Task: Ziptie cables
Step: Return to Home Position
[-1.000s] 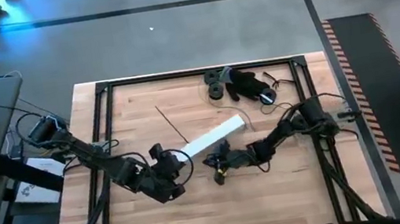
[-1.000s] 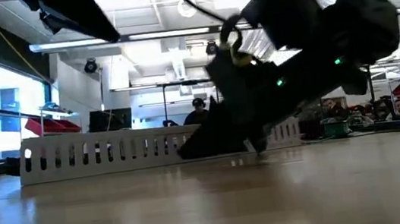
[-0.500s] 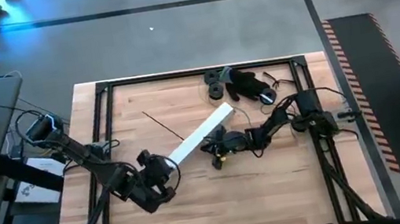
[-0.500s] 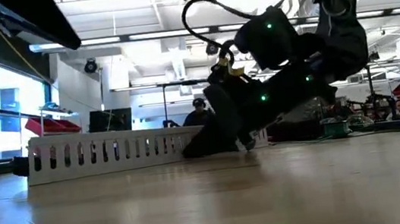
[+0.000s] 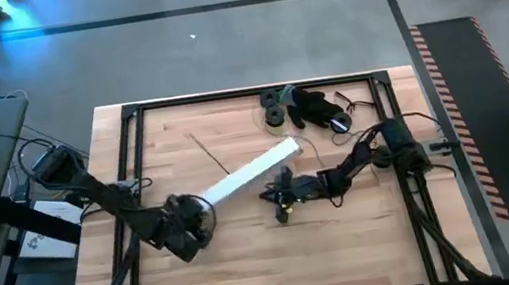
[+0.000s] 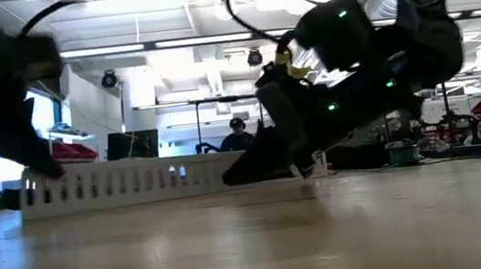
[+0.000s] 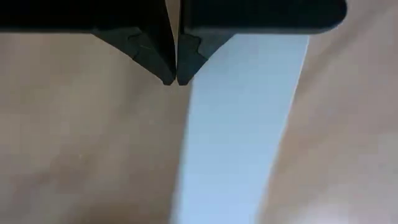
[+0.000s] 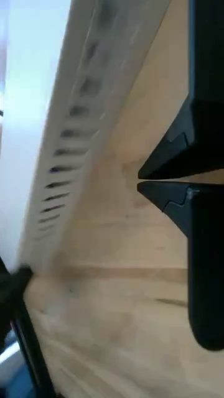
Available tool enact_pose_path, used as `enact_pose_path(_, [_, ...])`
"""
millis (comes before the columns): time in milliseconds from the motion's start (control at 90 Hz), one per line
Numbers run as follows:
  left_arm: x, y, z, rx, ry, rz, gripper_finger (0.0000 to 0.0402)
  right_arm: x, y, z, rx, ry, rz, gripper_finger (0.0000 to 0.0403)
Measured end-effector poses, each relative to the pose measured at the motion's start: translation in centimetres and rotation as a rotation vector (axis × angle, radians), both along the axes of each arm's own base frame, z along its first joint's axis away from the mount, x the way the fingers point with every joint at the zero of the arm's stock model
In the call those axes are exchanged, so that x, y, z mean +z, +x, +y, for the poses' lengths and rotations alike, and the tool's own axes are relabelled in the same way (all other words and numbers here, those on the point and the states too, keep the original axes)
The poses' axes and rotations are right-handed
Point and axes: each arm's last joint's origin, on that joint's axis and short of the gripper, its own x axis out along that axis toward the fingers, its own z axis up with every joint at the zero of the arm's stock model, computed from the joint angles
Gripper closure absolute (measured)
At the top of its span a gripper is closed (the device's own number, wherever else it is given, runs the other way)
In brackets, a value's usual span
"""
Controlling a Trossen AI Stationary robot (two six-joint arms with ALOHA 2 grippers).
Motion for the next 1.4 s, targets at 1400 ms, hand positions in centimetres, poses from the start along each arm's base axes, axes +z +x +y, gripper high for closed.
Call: enact_pose_path(1400, [2.5,-7.7,9.3,-0.387,-0.018,-0.973,0.0401,9.2,-20.9,-5.6,0.267,0.088,-0.263,0.0403])
